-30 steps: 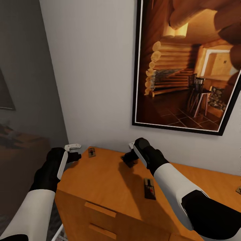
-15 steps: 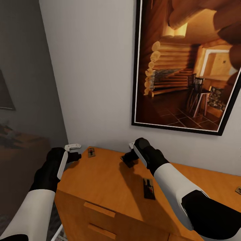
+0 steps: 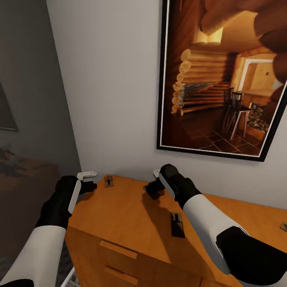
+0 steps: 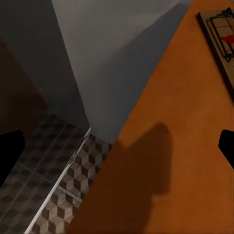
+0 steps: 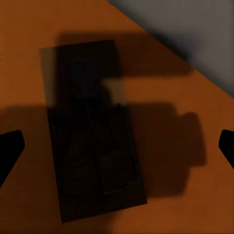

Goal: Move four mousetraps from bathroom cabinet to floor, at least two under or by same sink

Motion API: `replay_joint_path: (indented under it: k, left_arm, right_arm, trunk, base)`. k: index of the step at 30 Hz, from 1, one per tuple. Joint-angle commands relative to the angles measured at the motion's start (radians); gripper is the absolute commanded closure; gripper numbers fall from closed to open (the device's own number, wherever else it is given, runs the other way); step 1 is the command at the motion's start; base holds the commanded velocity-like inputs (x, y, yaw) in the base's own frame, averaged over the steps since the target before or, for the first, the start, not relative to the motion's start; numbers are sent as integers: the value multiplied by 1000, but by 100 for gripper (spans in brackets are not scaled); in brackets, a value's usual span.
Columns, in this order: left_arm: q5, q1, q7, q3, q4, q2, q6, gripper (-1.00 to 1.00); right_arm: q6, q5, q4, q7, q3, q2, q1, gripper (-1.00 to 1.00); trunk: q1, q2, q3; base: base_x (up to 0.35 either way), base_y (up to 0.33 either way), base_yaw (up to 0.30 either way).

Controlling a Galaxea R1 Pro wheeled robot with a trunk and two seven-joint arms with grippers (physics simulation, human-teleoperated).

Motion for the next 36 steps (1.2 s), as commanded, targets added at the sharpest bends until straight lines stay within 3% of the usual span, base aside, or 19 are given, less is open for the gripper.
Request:
replay_joint_path:
  k: [1,36]
  left_arm:
    - [1,-1,3,0,-1,0,4,-100]
    - [-1,-1,4,0,13,-2,3,-100]
  right_arm:
    - [3,-7,0,-3,2,0,-1,-100]
    - [3,-11,0,29,22,0,-1,-100]
  trunk:
    - [0,-1,-1]
    - [0,-1,-1]
  base:
    - [0,0,0]
    - [0,0,0]
